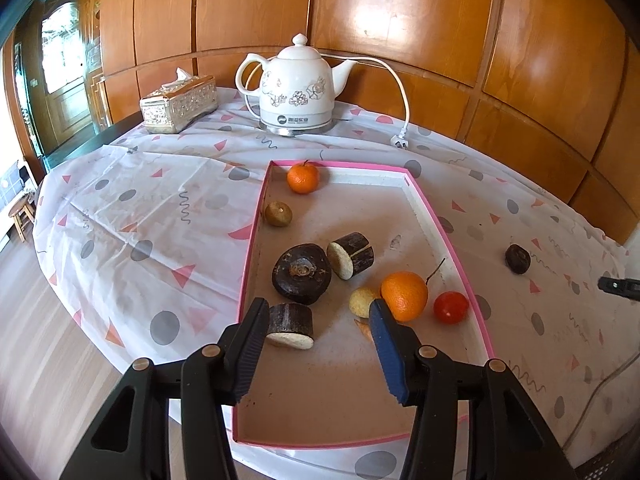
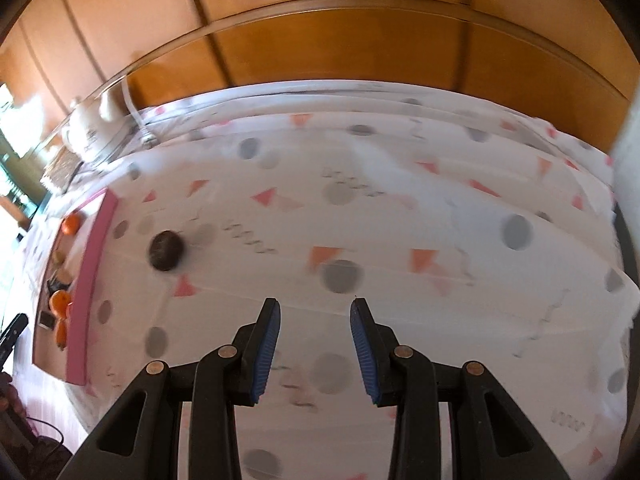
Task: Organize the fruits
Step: 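Move the right tool to the dark brown round fruit on the cloth, then close the right tool on the dark brown round fruit, then carry the brown fruit into the pink tray and open the right tool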
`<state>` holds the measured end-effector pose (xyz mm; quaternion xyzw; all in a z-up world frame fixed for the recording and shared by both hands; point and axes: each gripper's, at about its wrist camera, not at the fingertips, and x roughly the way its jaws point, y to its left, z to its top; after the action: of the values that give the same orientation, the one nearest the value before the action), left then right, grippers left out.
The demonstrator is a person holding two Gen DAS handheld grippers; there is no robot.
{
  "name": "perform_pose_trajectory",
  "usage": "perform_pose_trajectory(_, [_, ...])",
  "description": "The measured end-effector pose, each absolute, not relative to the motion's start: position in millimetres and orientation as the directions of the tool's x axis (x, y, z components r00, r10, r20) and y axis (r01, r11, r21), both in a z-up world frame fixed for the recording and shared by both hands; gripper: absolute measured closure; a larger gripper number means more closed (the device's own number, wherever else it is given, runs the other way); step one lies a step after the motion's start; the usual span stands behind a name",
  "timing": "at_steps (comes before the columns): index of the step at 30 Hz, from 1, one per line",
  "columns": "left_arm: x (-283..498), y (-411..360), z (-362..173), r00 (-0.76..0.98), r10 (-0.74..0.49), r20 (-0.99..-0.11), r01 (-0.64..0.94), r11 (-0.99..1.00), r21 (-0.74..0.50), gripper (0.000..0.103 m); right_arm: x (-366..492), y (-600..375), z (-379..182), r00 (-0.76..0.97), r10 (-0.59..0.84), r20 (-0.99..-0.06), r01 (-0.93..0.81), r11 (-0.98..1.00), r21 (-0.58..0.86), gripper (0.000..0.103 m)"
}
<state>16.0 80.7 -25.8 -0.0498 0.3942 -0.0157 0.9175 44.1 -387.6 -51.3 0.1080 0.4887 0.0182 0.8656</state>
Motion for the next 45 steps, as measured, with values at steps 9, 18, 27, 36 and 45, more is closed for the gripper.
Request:
perform_pose_trajectory(9, [14, 81, -25, 0.689, -0.074, -0.721, 0.000, 0.995, -0.102, 0.050, 84, -319, -62, 0.468, 0.245, -0.849, -0.058, 0.967, 0.247, 0.048])
perform_pose_trajectory(18, [13, 87, -26, 0.686, -0.069, -0.724, -0.014, 0.994, -0.107, 0.048, 122, -266, -81, 0.409, 0.248, -0.878, -0.110, 0.969, 0.222, 0.047])
perform_pose_trajectory(27, [12, 97, -30, 0.675, -0.063, -0.735, -0.035, 0.992, -0.118, 0.048, 143, -230, -98, 0.391, 0.154, -0.908, -0.142, 0.984, 0.105, 0.052])
perform_pose_trajectory(36, [14, 104, -33, 0.670, -0.065, -0.739, -0.055, 0.989, -0.137, 0.047, 133, -210, -75, 0.436, 0.202, -0.877, -0.211, 0.970, 0.119, 0.057])
perform_pose_trajectory(45, [14, 109, -35, 0.670, -0.062, -0.740, -0.070, 0.987, -0.146, 0.047, 129, -141, -42, 0.448, 0.348, -0.824, -0.369, 0.911, 0.185, 0.057])
